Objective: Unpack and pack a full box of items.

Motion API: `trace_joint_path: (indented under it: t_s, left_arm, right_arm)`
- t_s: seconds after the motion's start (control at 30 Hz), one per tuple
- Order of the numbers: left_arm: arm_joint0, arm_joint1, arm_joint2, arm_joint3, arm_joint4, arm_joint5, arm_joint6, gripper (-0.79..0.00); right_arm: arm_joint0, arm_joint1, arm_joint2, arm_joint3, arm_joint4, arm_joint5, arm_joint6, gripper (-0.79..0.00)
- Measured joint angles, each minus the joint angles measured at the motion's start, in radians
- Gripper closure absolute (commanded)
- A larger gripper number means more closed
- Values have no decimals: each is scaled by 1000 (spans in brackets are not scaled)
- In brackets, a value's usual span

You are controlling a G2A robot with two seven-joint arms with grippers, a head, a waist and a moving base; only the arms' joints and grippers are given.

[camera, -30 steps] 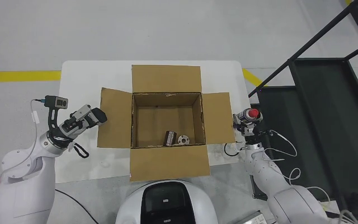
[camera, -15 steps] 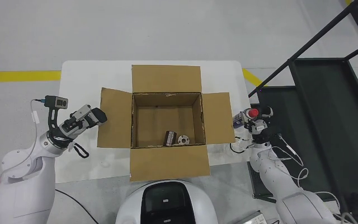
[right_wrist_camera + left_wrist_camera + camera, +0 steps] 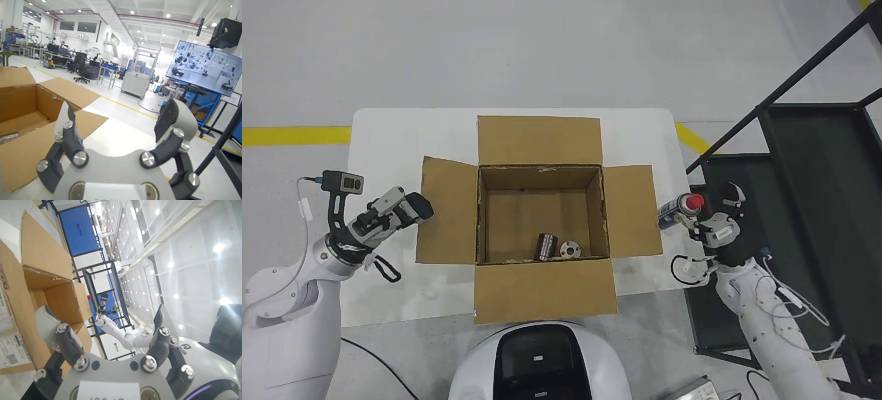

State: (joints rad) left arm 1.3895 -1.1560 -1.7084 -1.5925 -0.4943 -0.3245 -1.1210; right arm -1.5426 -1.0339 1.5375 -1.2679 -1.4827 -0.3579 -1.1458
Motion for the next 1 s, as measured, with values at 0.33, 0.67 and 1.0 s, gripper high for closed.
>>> trace_joint_path:
  t_s: [0.33, 0.67, 1.0]
  left_arm:
    - [0, 0, 0, 0, 0, 0, 0, -785]
    - [0, 0, 0, 0, 0, 0, 0, -785]
    - [0, 0, 0, 0, 0, 0, 0, -785]
  right_arm:
    - [-173, 13, 72, -277, 13, -85, 196, -785]
    - [-171, 13, 69, -273, 11, -82, 197, -785]
    - [-21, 18, -25, -400, -113, -244, 525, -785]
